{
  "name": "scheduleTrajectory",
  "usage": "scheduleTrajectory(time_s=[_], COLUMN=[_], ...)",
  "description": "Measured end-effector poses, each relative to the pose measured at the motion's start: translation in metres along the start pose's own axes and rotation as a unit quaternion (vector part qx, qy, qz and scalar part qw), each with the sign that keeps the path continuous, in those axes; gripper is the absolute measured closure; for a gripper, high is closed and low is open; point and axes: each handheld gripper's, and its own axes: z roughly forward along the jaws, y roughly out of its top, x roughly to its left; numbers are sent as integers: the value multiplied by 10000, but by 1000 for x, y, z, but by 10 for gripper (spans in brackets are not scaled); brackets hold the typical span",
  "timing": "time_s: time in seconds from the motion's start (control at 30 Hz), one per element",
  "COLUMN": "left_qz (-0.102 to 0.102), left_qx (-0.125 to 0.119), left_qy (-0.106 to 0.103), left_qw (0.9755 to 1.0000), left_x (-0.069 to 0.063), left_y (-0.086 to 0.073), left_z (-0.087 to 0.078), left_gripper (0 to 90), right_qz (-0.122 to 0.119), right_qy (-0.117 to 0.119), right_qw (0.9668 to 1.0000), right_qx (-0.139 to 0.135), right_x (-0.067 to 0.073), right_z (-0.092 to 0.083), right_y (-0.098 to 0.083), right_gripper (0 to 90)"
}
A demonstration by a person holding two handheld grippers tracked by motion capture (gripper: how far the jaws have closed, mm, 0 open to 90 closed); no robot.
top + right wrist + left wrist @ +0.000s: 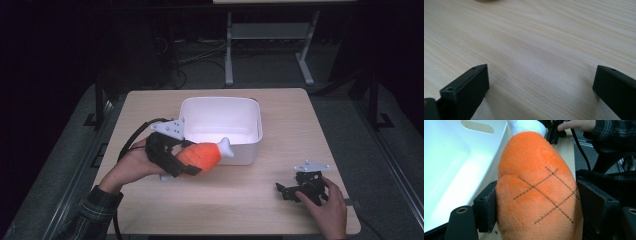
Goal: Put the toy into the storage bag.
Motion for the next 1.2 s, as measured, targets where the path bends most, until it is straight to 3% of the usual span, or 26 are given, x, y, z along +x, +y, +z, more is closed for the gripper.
scheduleTrajectory(time_s=[0.47, 1.2], left_qz=[104, 357], left_qx=[-19, 209], left_qy=[3, -56], left_qw=[9999, 9991], left_x=[18, 57], left_y=[18, 51], left_z=[-9, -8], left_gripper=[236, 235], right_qz=[0, 6], right_qy=[-3, -1], right_qw=[10000, 10000], right_qx=[-1, -3], right_x=[0, 0], right_z=[0, 0], right_y=[0, 0], right_gripper=[0, 0])
